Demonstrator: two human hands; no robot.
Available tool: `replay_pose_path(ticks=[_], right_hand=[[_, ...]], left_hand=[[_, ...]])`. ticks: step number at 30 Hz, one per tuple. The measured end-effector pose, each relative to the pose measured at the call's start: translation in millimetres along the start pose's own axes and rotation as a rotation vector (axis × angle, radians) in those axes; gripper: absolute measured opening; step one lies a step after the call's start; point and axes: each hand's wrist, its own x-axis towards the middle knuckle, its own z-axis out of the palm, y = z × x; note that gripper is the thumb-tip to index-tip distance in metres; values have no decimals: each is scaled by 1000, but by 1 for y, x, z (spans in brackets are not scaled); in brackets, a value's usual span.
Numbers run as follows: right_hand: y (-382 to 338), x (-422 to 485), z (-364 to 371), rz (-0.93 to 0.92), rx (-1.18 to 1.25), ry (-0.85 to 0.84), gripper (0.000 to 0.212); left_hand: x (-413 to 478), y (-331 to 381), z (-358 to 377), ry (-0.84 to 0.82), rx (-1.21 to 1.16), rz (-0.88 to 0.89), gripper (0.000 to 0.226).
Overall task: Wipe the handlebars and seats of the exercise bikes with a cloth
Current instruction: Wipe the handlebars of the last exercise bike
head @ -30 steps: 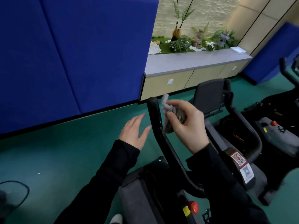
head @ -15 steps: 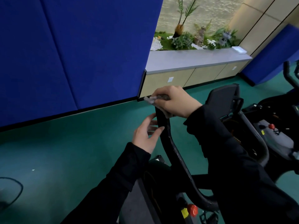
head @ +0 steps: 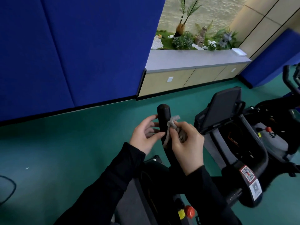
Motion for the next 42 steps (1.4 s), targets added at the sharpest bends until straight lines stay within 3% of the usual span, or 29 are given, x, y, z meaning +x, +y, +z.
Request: replay_pose_path(ticks=[5,9,13,18,21,24,31,34,42], right_hand=[[-13,13,6,3,66,101,12],[-15,12,7,-24,18,53,7],[-6,7,0,118,86,-54,7],[-15,42,14,210,215,29,14],[-9,55,18,354,420,-127,18],[0,53,16,344,441,-236,22],[18,26,7,389,430,-316,23],[9,29,8,422,511,-250,18],[3,-1,-4,187,111,-126,8]], left_hand=[[3,-1,1,6,-48,-14,49],[4,-3,0,3,-59,-18,49],[4,-2,0,-4,-45,-5,50],[2,3,2,6,-80,-4,52],[0,5,1,-5,-83,-12,52],[-1,5,1,4,-79,-15,51],[-1,4,2,31,-66,-24,53],[1,1,1,34,-64,-28,52],[0,-7,3,55,-68,-13,50]])
